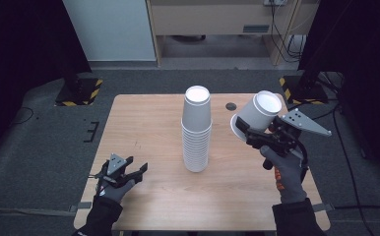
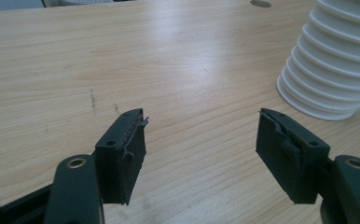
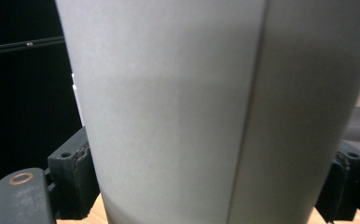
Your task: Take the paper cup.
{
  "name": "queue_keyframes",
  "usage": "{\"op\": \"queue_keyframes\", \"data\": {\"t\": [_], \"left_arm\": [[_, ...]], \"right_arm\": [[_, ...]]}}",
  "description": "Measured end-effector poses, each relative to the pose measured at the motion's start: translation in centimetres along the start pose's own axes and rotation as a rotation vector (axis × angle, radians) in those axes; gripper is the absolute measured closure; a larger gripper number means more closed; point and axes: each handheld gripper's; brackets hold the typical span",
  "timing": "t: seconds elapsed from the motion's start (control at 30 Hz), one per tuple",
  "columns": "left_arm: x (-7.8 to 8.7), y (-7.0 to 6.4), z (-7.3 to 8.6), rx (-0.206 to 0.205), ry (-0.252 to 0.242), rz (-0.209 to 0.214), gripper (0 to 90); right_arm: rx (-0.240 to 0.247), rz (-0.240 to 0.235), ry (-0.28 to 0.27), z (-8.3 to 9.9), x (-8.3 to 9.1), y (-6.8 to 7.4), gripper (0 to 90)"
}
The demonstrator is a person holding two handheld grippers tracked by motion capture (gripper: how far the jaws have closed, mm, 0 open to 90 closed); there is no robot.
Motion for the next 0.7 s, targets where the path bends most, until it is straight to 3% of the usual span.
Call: {"op": "queue_keyframes", "data": {"t": [0.7], "left_arm": [[-0.2, -0.8, -0.2, -0.001, -0.019, 0.019, 31.2]], "right_arm": [[-0.115, 0.037, 0.047, 5.4, 2.9, -2.9, 13.9]]}}
Point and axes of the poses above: each handheld gripper's, and its own axes: x roughly backward along the jaws, z roughly out of its underside, y roughly to its left, and after that the axes turned 12 degrees about -y, right-handed
